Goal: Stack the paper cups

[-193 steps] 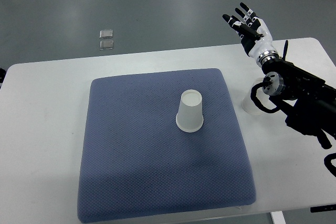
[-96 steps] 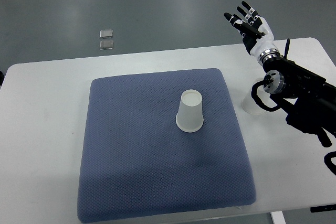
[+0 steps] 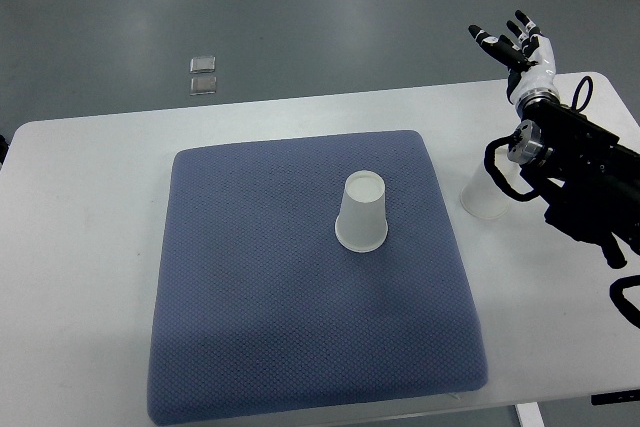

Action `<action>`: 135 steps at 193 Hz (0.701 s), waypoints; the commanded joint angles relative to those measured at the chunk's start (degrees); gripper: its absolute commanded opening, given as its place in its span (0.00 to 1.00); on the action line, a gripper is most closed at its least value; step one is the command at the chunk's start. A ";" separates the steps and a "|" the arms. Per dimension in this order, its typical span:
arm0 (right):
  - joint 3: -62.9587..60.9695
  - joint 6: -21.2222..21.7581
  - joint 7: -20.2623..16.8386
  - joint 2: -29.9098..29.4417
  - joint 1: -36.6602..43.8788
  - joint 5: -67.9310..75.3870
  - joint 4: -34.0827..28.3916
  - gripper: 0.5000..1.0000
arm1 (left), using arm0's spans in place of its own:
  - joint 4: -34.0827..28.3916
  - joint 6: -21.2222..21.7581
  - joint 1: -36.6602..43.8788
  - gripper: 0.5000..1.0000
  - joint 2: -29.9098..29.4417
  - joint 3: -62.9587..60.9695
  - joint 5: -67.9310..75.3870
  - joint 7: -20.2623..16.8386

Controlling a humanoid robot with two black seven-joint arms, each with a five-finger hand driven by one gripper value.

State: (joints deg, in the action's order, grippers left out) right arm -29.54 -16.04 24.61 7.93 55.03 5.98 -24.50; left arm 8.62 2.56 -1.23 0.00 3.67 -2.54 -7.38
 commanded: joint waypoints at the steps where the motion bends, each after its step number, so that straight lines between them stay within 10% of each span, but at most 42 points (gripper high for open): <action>1: 0.10 -0.13 0.00 0.60 0.60 -0.18 -0.46 0.83 | 0.00 -0.01 0.00 1.00 0.00 0.02 -0.01 0.00; 135: 10.46 11.29 -0.09 28.36 7.81 -24.43 -21.29 0.83 | 0.00 -0.01 0.00 1.00 0.00 -0.06 -0.01 0.00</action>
State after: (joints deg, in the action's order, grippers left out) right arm -22.28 -8.09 24.52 30.48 61.94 -14.46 -41.18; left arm 8.61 2.55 -1.23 0.00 3.68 -2.55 -7.38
